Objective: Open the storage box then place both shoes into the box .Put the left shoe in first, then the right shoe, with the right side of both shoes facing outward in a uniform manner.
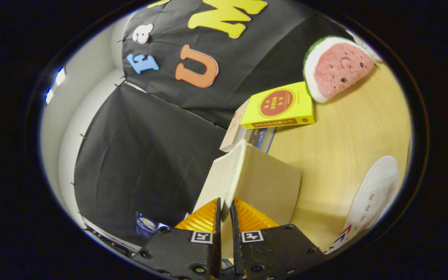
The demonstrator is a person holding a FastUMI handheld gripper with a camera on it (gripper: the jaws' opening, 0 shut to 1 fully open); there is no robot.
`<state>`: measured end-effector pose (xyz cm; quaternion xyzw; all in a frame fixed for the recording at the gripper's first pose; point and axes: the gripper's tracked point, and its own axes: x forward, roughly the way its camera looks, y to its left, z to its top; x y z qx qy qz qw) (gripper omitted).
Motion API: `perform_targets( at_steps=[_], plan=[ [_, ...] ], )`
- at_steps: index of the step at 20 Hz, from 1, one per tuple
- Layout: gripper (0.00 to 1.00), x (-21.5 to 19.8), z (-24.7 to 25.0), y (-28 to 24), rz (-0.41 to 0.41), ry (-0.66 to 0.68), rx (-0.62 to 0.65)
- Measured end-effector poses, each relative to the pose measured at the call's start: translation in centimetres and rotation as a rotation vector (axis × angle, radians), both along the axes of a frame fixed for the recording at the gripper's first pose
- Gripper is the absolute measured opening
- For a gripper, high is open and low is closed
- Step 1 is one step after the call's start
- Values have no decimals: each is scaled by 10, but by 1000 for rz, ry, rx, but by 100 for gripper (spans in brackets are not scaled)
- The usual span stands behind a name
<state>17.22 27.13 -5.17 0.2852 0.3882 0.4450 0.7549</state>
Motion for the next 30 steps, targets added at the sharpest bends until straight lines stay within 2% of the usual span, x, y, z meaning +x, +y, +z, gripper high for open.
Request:
perform_targets(
  at_steps=[1, 2, 9, 16, 23, 27, 30],
  plan=[
    [11, -3, -1, 6, -7, 4, -1],
    [5, -5, 13, 3, -16, 5, -10],
    [5, -21, 80, 38, -56, -65, -62],
    [5, -48, 145, 128, -32, -165, -84],
    [10, -59, 150, 228, 1, -182, -93],
    [16, -75, 137, 284, 59, -207, -131],
    [51, -87, 123, 313, 93, -240, -153]
  ],
)
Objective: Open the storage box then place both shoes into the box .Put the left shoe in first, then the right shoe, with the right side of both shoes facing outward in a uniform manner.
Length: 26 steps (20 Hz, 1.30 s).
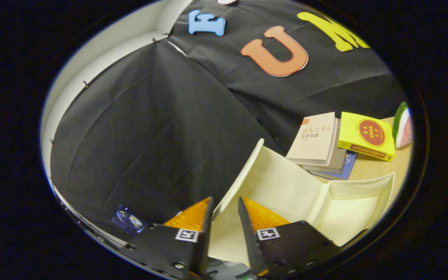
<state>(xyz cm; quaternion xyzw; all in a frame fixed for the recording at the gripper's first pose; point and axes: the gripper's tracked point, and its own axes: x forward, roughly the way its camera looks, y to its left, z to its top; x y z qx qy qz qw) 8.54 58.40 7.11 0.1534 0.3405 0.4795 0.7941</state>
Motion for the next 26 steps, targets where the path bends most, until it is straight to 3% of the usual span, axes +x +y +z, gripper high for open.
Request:
perform_targets(
  at_steps=[2, 6, 15, 20, 26],
  plan=[
    [74, -5, -8, 6, -8, -38, -38],
    [94, -11, -9, -2, -30, -112, -82],
    [95, 25, 3, -139, -264, -321, -185],
    [95, 57, -13, -269, -451, -482, -412],
    [95, 75, -65, -389, -582, -454, -558]
  ],
)
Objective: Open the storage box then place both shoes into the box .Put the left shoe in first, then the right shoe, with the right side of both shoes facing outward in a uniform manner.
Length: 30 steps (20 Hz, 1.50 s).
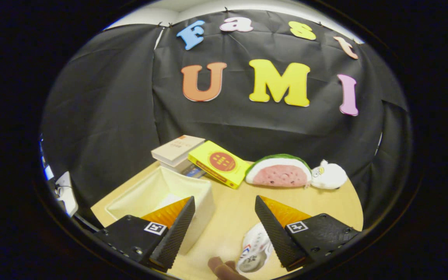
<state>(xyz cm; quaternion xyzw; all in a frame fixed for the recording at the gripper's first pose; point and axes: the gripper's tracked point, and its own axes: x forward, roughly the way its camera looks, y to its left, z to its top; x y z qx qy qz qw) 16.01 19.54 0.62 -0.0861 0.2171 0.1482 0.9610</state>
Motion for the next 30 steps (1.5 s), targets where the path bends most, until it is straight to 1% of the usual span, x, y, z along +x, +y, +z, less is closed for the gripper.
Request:
perform_targets(
  at_steps=[3, 4, 6, 7, 9, 11, 15, 18, 20, 22, 24, 25, 27, 28, 30],
  plan=[
    [96, 0, -38, -33, -18, 50, -52],
    [96, 0, -50, -43, -38, 71, -71],
    [96, 0, -80, -60, -84, 155, -102],
    [96, -6, -97, -66, -87, 202, -116],
    [95, -7, -116, -83, -120, 256, -158],
    [92, -13, -133, -96, -123, 302, -201],
    [92, -21, -155, -120, -147, 374, -256],
    [93, -20, -178, -133, -182, 424, -317],
    [85, -16, -196, -135, -181, 471, -355],
    [65, -8, -207, -134, -176, 492, -371],
    [46, -8, -211, -124, -167, 534, -334],
    [29, -8, -208, -125, -169, 544, -339],
    [19, -9, -210, -117, -150, 585, -322],
    [13, -10, -215, -122, -167, 602, -287],
    [9, -9, -213, -118, -189, 641, -193]
  ],
)
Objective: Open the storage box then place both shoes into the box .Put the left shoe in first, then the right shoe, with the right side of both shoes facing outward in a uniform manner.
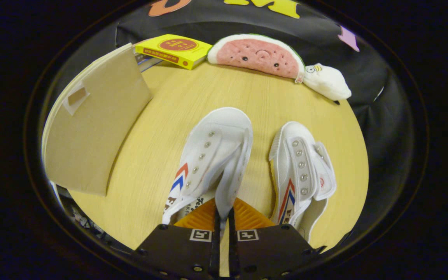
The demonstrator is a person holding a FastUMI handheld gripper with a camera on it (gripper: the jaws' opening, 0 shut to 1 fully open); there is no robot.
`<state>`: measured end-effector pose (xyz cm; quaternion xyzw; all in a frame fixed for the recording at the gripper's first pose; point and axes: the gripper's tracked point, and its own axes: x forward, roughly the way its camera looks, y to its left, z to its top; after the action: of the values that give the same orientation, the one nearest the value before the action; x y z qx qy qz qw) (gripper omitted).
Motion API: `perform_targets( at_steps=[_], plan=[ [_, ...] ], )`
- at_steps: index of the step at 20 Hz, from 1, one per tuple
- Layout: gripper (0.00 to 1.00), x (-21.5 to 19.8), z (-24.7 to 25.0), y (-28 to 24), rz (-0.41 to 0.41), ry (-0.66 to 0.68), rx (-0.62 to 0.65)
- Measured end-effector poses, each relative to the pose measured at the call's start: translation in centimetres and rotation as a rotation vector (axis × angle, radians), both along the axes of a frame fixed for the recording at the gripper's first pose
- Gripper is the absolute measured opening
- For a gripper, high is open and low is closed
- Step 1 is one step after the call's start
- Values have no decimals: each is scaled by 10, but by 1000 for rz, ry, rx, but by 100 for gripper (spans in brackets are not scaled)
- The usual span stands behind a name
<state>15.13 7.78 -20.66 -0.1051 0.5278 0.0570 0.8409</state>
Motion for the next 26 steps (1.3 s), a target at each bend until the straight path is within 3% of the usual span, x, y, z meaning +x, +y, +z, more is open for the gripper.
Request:
perform_targets(
  at_steps=[1, 9, 26],
  plan=[
    [0, 0, -4, -2, -12, 3, 44],
    [0, -8, 8, 5, -141, 59, 307],
    [0, -32, 137, 81, -135, -54, 616]
  ],
)
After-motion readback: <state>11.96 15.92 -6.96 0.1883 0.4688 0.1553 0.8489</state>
